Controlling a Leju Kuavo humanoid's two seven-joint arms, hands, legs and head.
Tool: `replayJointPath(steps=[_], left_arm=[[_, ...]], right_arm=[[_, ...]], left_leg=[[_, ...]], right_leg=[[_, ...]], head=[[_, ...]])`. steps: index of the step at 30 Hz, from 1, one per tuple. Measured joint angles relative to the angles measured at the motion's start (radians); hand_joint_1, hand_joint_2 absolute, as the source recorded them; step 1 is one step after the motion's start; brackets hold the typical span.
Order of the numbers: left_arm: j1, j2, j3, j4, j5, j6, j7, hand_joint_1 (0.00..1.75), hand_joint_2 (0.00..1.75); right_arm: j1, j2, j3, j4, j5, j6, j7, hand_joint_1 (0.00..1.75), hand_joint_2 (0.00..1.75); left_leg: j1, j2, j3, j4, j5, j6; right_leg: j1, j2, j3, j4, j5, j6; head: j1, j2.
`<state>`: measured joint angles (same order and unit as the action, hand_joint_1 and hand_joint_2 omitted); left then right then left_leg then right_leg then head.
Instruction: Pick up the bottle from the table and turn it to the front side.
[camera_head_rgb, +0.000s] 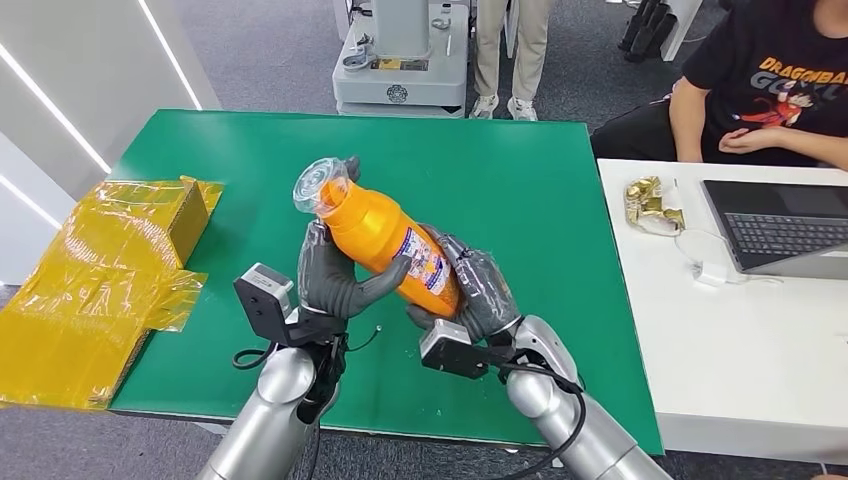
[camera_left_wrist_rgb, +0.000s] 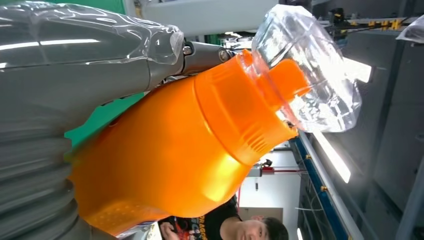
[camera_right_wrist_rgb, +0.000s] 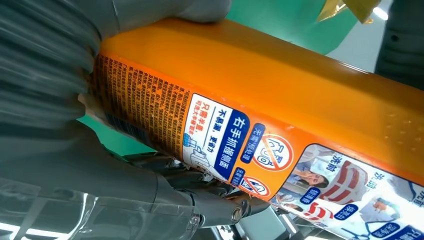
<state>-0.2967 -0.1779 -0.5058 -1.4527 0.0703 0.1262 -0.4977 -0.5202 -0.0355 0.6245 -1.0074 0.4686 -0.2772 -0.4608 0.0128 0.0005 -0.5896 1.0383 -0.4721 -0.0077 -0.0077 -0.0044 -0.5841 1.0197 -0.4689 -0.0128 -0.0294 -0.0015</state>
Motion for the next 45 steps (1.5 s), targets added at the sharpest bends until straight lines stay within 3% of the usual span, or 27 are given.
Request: replayJointPath(steps=[19,20,24,45], left_arm=[[-0.005,-0.011,0.000,0.000,-0.010,-0.032,0.044,0.00,1.75],[-0.005,-0.011,0.000,0.000,-0.011,-0.034,0.047,0.07,1.75],[-0.006,-0.011,0.000,0.000,-0.022,-0.042,0.053,1.73,1.75],[-0.015,-0.016,0.000,0.000,-0.038,-0.046,0.067,1.75,1.75]], right_arm=[[-0.033,0.024,-0.004,0.074,0.025,0.039,-0.016,1.75,1.75],[-0.034,0.026,-0.005,0.078,0.025,0.040,-0.017,1.75,1.75],[-0.037,0.032,-0.009,0.087,0.025,0.048,-0.023,1.75,1.75],[-0.036,0.039,-0.014,0.094,0.029,0.062,-0.033,1.75,1.75]], left_leg=[[0.000,0.000,0.000,0.000,0.000,0.000],[0.000,0.000,0.000,0.000,0.000,0.000],[0.000,0.000,0.000,0.000,0.000,0.000],[0.000,0.000,0.000,0.000,0.000,0.000]], right_leg=[[0.000,0.000,0.000,0.000,0.000,0.000],[0.000,0.000,0.000,0.000,0.000,0.000],[0.000,0.000,0.000,0.000,0.000,0.000],[0.000,0.000,0.000,0.000,0.000,0.000]], head=[[0.000,0.000],[0.000,0.000],[0.000,0.000],[0.000,0.000]])
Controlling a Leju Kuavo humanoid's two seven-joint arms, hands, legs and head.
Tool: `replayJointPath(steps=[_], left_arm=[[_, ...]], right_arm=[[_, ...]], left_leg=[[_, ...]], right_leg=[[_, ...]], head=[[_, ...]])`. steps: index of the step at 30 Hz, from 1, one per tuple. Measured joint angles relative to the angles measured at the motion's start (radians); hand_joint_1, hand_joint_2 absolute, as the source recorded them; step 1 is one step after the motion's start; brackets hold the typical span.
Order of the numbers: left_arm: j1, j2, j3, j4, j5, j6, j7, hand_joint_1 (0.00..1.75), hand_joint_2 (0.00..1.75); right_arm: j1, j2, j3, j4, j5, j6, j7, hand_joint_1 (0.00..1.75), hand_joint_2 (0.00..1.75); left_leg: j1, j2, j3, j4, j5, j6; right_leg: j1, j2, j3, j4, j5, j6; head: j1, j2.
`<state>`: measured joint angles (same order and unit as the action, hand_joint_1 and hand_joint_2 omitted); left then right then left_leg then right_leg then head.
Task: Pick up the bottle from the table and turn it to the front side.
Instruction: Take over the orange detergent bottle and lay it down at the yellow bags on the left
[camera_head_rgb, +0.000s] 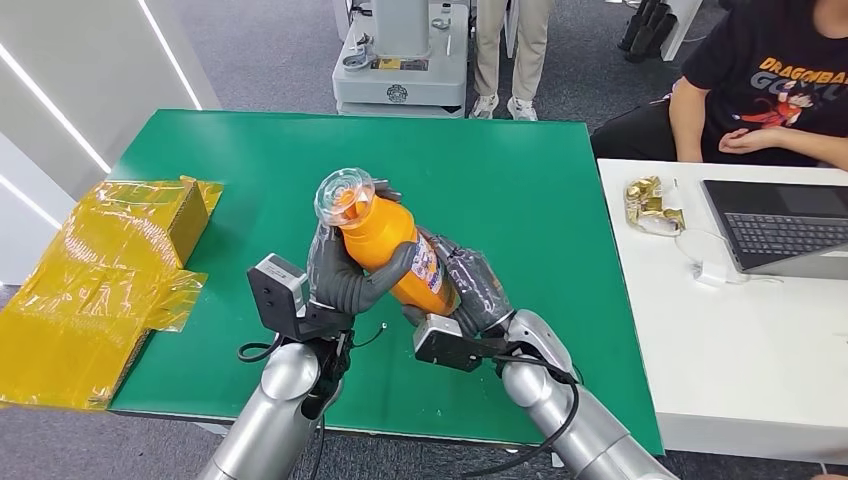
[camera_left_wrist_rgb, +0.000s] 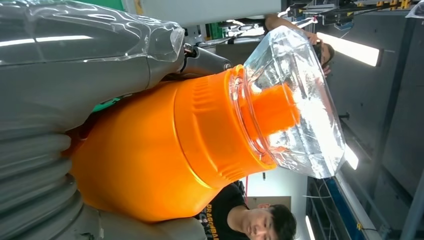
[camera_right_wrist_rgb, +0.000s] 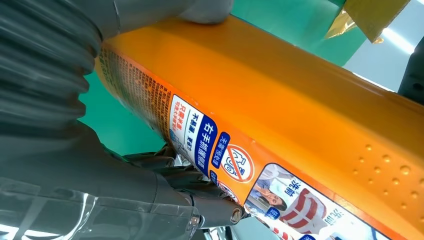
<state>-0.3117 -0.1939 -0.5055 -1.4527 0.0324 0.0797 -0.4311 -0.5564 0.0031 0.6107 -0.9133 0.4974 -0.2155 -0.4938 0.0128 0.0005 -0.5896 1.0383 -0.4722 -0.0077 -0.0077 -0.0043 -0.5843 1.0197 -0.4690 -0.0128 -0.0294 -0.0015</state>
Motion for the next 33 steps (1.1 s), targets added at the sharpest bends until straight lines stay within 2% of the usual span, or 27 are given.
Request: replayJointPath(steps=[9,13,33], left_arm=[[0.000,0.000,0.000,0.002,0.010,0.000,0.001,1.75,1.75],[0.000,-0.001,0.000,0.003,0.020,0.000,0.001,1.75,1.75],[0.002,-0.005,0.000,0.011,0.054,0.005,0.000,1.75,1.75]], right_arm=[[0.001,0.000,0.000,-0.004,0.002,-0.006,0.001,1.75,1.75],[0.004,0.000,0.000,-0.008,0.001,-0.014,0.002,0.01,1.75],[0.049,0.010,-0.011,-0.097,-0.043,-0.071,0.026,0.00,1.75]], left_leg=[[0.000,0.000,0.000,0.000,0.000,0.000],[0.000,0.000,0.000,0.000,0.000,0.000],[0.000,0.000,0.000,0.000,0.000,0.000]], right_leg=[[0.000,0.000,0.000,0.000,0.000,0.000],[0.000,0.000,0.000,0.000,0.000,0.000],[0.000,0.000,0.000,0.000,0.000,0.000]], head=[[0.000,0.000],[0.000,0.000],[0.000,0.000]])
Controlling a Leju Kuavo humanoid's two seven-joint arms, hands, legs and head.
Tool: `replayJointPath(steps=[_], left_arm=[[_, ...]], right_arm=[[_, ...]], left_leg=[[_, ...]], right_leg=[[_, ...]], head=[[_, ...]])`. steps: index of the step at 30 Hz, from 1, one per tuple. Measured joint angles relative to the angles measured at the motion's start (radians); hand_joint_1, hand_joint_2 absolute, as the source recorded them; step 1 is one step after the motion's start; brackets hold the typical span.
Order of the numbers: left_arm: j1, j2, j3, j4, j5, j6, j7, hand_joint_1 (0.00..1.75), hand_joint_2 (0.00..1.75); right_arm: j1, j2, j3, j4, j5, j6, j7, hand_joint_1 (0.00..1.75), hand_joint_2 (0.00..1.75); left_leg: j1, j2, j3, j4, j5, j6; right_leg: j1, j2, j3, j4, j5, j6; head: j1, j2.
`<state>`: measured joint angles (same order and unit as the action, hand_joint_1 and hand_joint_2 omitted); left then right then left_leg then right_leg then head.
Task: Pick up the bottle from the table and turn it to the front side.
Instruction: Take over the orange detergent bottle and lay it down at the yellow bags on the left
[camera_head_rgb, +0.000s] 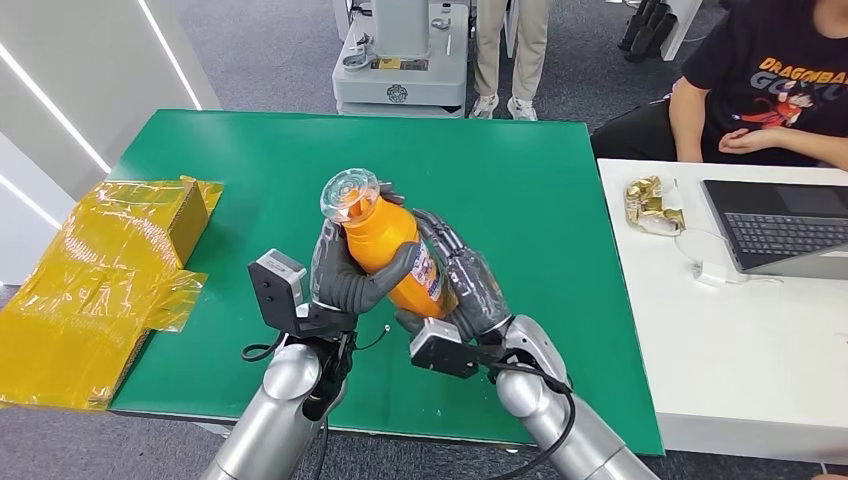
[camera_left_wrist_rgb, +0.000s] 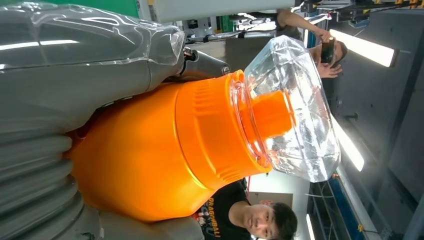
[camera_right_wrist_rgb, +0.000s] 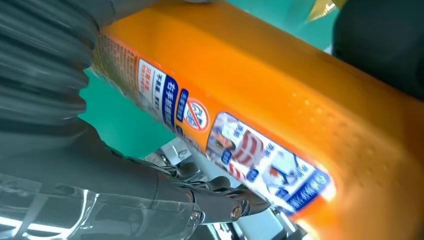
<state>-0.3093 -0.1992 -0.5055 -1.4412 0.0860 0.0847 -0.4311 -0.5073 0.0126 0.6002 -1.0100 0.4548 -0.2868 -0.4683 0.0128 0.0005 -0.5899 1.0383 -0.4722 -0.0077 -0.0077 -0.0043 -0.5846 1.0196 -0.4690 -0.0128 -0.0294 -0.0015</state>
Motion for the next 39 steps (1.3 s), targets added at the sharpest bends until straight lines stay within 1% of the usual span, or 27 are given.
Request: replayJointPath(steps=[6,11,17,28,36,39], left_arm=[[0.000,0.000,0.000,0.000,0.001,0.006,-0.001,1.75,1.75],[0.000,0.000,0.000,0.000,-0.003,0.014,-0.009,1.75,1.75],[0.013,0.006,0.000,0.000,-0.009,0.024,-0.009,1.75,1.75],[0.024,0.020,0.003,-0.003,-0.010,0.054,-0.017,1.75,1.75],[0.045,0.034,0.023,-0.024,-0.022,0.076,-0.019,1.75,1.75],[0.051,0.036,0.034,-0.035,-0.029,0.076,-0.019,1.75,1.75]], right_arm=[[0.020,0.000,-0.012,-0.044,-0.017,-0.019,0.002,0.00,1.75],[0.053,0.002,-0.030,-0.098,-0.035,-0.058,0.035,0.00,1.75],[0.129,0.001,-0.065,-0.227,-0.041,-0.099,0.062,0.00,1.75],[0.233,-0.007,-0.106,-0.415,-0.065,-0.152,0.060,0.00,1.75],[0.370,-0.024,-0.149,-0.583,-0.076,-0.250,0.030,0.00,1.75],[0.446,-0.036,-0.169,-0.649,-0.088,-0.309,0.006,0.00,1.75]], left_leg=[[0.000,0.000,0.000,0.000,0.000,0.000],[0.000,0.000,0.000,0.000,0.000,0.000],[0.000,0.000,-0.001,0.000,0.000,0.000],[0.000,0.000,-0.001,0.000,0.000,0.000],[0.000,0.000,-0.001,0.000,-0.001,0.000],[0.000,-0.001,-0.002,0.000,-0.001,0.000]], right_leg=[[0.000,0.000,0.000,0.000,0.000,0.000],[0.000,0.000,0.000,0.000,0.000,0.000],[0.000,0.000,-0.001,0.000,0.000,0.000],[0.000,0.000,-0.001,0.000,0.000,0.000],[0.000,0.000,-0.002,0.000,-0.001,0.000],[0.000,-0.001,-0.002,-0.001,-0.001,0.000]], head=[[0.000,0.000],[0.000,0.000],[0.000,0.000],[0.000,0.000],[0.000,0.000],[0.000,0.000]])
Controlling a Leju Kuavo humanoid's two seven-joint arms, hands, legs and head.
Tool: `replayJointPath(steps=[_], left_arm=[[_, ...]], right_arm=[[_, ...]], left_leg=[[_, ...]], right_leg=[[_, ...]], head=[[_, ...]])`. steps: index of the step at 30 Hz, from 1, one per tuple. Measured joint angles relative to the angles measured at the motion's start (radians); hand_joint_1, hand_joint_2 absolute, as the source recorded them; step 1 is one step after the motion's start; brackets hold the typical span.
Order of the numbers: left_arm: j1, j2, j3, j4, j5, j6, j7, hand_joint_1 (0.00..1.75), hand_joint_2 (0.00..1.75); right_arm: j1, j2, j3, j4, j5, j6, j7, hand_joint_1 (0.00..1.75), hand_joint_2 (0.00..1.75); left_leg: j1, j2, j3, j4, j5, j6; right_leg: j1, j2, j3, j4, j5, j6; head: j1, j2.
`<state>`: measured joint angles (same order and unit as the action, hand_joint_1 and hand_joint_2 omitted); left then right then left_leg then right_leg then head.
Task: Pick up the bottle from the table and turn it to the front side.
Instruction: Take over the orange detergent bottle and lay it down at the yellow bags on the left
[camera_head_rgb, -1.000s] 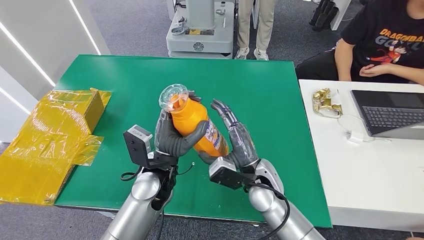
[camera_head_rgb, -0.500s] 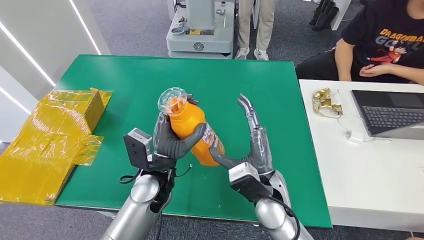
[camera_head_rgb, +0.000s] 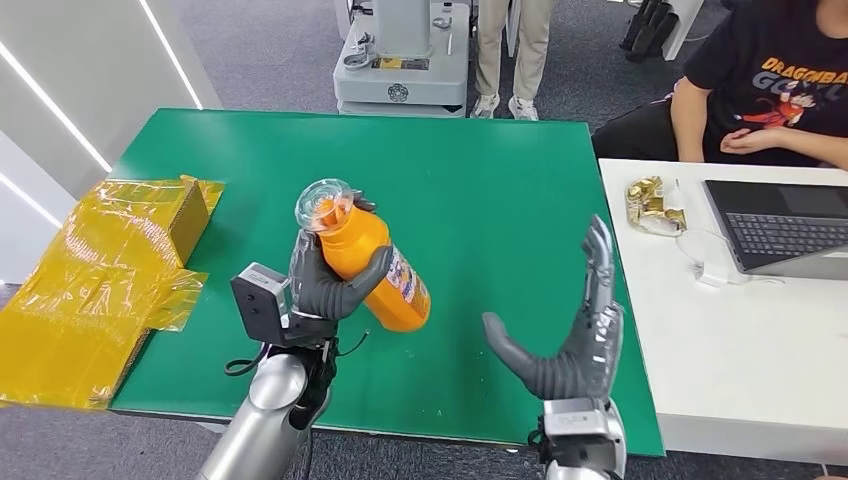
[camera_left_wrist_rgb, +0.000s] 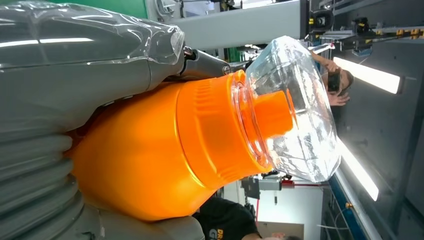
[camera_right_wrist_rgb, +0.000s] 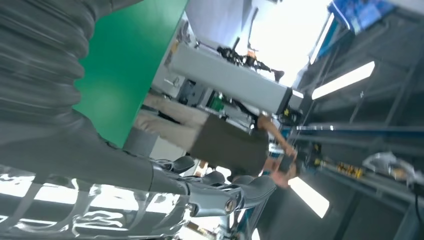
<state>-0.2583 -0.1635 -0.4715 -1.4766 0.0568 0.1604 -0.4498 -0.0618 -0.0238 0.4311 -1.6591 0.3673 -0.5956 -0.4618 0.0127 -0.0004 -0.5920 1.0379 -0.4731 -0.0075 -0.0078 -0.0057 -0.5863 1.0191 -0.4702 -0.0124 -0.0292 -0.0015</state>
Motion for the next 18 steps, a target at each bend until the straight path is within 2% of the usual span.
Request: replayJointPath(steps=[12,18], left_arm=[[0.009,0.005,0.027,-0.029,-0.039,0.030,-0.002,1.75,1.75],[0.014,0.041,0.074,-0.055,-0.149,0.090,0.001,1.75,1.75]], right_arm=[[0.209,-0.017,-0.046,-0.134,-0.062,-0.095,-0.030,0.00,1.75],[0.262,-0.013,-0.052,-0.163,-0.077,-0.096,-0.052,0.00,1.75]], left_leg=[[0.000,0.001,0.000,0.000,0.000,0.000],[0.000,0.001,0.000,-0.001,0.000,0.000]], right_leg=[[0.000,0.000,0.000,0.000,0.000,0.000],[0.000,0.001,0.000,0.000,0.000,0.000]], head=[[0.000,0.000],[0.000,0.000]])
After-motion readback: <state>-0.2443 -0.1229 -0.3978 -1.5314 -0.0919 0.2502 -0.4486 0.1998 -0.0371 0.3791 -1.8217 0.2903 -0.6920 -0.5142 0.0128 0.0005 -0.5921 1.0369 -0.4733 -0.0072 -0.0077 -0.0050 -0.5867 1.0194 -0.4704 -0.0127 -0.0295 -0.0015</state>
